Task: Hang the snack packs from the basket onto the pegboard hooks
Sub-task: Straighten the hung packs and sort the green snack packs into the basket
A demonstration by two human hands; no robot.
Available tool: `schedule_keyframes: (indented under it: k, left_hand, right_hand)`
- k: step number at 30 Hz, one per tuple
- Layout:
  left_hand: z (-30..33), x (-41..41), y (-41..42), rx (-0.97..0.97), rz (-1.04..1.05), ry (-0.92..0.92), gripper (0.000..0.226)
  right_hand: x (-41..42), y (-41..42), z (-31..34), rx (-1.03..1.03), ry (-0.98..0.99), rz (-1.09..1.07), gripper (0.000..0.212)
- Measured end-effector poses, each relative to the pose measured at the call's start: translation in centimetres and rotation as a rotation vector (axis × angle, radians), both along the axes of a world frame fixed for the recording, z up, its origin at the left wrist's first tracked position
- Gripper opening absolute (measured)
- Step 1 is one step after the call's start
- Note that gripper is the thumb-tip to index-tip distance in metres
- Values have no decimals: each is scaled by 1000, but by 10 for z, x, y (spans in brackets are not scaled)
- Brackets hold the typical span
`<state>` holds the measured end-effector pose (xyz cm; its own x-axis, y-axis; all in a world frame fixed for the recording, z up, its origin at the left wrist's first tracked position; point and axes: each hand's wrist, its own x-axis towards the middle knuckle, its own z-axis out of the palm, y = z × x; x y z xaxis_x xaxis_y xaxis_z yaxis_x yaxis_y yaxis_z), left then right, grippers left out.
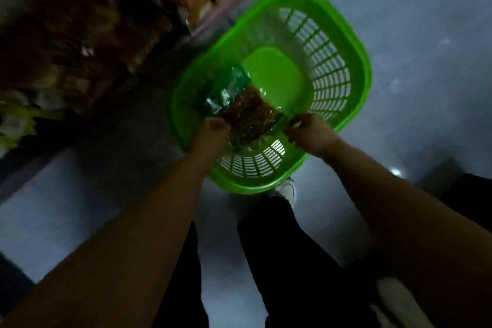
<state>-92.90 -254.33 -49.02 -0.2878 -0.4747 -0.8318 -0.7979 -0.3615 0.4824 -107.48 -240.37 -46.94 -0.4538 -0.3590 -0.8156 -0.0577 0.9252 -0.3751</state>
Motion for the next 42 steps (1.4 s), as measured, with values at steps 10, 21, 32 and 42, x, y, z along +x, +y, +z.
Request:
schedule_keyframes:
  k: [10,21,32,42]
  left_hand:
    - [-193,-45,-25,192,177,-245,43]
    - [-197,-67,-11,-274,199,-19,19]
    - [-183,-79,-23,-224,300,69,29]
    - [-180,-68,-16,23,47,19,36]
  right_hand:
    - [-31,-85,-205,34,142,114,73]
    - [-51,-51,-207,28,288,-199,43]
    - [-64,-43,-180,-287,-89,-463,26]
    - [-82,-19,-182,0,375,-657,36]
